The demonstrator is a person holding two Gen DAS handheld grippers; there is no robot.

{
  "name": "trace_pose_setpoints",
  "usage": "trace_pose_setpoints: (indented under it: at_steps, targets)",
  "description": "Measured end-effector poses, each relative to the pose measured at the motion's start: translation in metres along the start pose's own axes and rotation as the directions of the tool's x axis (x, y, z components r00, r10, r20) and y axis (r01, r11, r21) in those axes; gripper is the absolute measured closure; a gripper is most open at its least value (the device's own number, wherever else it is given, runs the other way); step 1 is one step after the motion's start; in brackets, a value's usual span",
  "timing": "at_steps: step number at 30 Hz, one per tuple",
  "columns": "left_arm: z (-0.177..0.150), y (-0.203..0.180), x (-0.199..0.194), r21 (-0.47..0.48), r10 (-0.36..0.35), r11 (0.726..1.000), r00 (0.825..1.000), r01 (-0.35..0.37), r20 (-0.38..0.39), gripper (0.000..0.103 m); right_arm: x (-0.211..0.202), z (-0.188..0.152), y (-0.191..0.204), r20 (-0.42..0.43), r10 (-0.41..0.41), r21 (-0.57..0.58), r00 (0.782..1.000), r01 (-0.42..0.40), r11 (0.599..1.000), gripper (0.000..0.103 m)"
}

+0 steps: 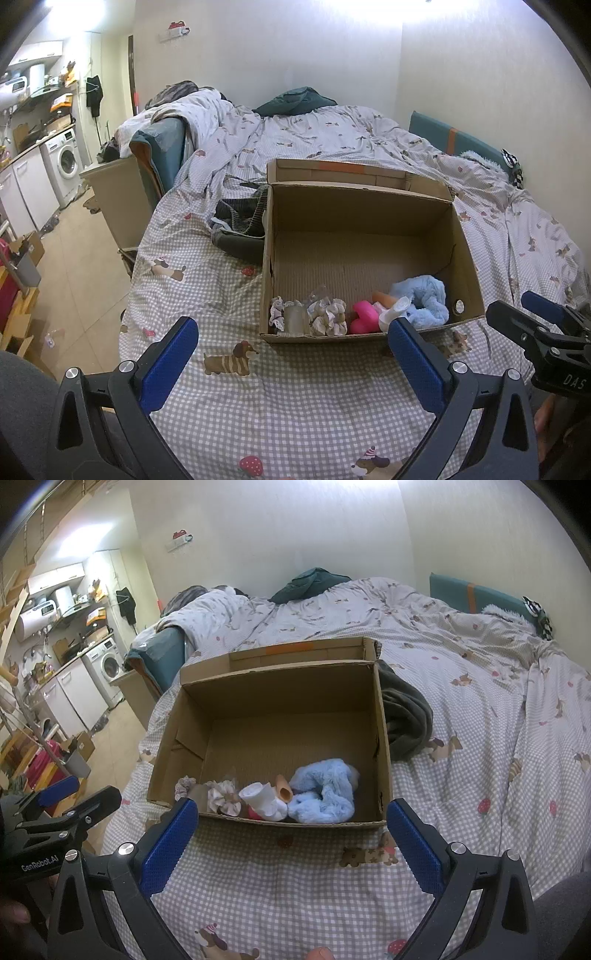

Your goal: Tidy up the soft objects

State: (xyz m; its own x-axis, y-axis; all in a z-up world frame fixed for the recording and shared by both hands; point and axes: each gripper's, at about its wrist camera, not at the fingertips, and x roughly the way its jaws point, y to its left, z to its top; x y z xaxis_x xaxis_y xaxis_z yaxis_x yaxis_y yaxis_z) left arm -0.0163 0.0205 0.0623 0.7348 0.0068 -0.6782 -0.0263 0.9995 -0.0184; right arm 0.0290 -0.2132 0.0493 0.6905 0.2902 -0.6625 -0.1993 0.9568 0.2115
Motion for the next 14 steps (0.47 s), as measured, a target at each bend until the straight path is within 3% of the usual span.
trace_pose_setpoints:
  at_steps: [14]
  targets:
    - [-0.0011,-0.005,-0.0018,-0.001,-0.03,1.0,1.0,0.03,-0.002,0.0,-0.0001,-0.0003,0.0007,0.0,0.001,0.0,1.0,-0.001,1.0,0.0]
